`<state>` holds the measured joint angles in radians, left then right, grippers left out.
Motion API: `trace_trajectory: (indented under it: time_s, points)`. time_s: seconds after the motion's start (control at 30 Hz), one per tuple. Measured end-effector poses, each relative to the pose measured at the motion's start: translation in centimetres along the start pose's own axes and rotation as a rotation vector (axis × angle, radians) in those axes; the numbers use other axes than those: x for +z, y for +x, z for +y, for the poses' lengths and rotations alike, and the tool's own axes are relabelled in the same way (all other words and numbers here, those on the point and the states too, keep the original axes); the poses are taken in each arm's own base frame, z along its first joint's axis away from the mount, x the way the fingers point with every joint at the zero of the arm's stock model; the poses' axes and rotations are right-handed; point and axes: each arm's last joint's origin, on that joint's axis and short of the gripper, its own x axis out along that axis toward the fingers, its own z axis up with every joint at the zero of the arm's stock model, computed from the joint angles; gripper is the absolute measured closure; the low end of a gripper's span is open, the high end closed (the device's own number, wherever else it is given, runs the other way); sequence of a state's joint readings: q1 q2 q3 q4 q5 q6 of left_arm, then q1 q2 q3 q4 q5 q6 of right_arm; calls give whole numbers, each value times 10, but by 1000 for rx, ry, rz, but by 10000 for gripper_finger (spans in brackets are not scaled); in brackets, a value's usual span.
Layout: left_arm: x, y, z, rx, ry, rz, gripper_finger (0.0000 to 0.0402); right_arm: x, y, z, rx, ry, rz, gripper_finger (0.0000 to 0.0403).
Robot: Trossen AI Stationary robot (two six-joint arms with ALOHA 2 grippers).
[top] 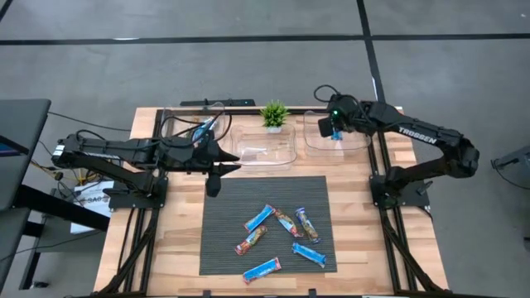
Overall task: Pick and place Granola Bars by type
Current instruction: Put the blue granola bar into the right transparent bin, then put the green granola bar into the right transparent bin
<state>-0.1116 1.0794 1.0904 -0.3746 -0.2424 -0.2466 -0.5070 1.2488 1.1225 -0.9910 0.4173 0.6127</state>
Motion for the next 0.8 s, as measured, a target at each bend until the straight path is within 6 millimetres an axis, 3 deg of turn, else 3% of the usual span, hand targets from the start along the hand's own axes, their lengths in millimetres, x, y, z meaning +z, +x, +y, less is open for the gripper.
trace_trajectory:
  time_s: [0.23,0.43,0.6,0.8]
  points:
    - [0,0,0,1,0,1,297,2,1,0,21,-25,-1,291]
    - [0,0,-1,-27,0,9,297,-4,-9,24,308,-103,49,253]
    - [-1,0,-4,-136,0,37,297,-33,-31,56,522,-213,141,243]
    - [-4,-1,-6,-221,3,85,298,-79,-63,85,615,-233,236,252]
